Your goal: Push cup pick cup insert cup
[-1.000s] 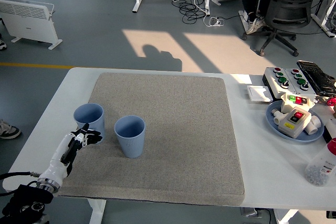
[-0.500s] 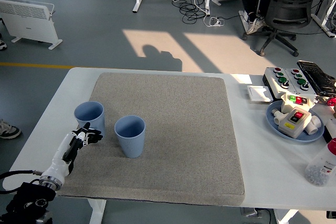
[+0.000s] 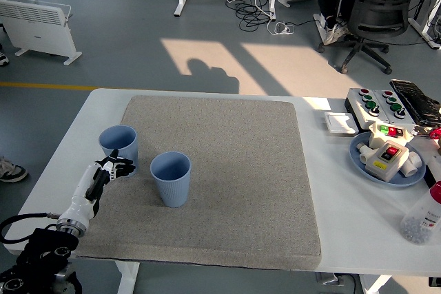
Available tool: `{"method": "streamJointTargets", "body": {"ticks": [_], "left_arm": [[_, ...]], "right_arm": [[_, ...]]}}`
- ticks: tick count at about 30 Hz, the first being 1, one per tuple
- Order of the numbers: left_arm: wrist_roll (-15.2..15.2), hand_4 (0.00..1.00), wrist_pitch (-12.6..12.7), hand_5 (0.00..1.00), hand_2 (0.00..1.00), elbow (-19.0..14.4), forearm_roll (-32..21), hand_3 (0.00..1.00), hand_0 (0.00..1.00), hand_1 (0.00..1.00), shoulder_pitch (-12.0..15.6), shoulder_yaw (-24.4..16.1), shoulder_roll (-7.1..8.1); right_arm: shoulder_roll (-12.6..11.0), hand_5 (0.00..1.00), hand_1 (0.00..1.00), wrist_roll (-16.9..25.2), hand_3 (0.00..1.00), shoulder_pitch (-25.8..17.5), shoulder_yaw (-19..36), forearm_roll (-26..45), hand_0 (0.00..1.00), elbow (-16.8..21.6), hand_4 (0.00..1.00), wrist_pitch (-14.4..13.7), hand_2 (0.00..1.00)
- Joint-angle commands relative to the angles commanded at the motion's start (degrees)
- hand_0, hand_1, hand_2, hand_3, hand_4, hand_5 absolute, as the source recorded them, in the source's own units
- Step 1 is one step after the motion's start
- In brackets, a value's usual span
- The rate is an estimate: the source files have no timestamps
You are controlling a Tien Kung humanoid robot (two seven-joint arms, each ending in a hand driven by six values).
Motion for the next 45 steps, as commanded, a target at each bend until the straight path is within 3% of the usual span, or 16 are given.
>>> {"method": "streamJointTargets", "body": {"ticks": [15, 18, 26, 38, 45], "left_arm": [[-0.4, 0.615, -0.4, 0.998, 0.519, 3.4, -3.7, 0.486, 0.735, 0.596, -4.6, 4.9, -0.44], [-2.0, 0.599, 0.4, 0.998, 0.514, 5.9, -6.9, 0.479, 0.734, 0.590, -6.8, 8.0, -0.84], [-3.3, 0.594, 1.2, 0.998, 0.511, 9.2, -10.3, 0.478, 0.718, 0.583, -9.5, 10.9, -1.68], [-2.8, 0.596, 1.4, 0.998, 0.507, 7.7, -8.6, 0.476, 0.713, 0.583, -8.7, 9.0, -1.46], [-0.7, 0.599, 1.0, 0.998, 0.510, 2.6, -3.0, 0.477, 0.675, 0.584, -4.8, 4.5, 0.23]], "right_arm": [[0.2, 0.366, 0.666, -0.3, 0.572, 0.0, 0.4, -0.7, 0.730, 0.0, 0.128, 0.2, 0.637], [0.3, 0.366, 0.665, -0.2, 0.573, -0.1, 0.3, -0.8, 0.731, 0.1, 0.128, 0.2, 0.637], [0.6, 0.366, 0.665, -0.2, 0.572, -0.1, 0.3, -0.9, 0.730, 0.1, 0.128, 0.3, 0.636], [0.5, 0.366, 0.665, 0.1, 0.573, 0.1, -0.3, -0.2, 0.729, 0.1, 0.128, 0.1, 0.636], [0.2, 0.366, 0.665, -0.2, 0.573, 0.2, 0.4, -0.8, 0.730, 0.0, 0.128, 0.1, 0.636]]}}
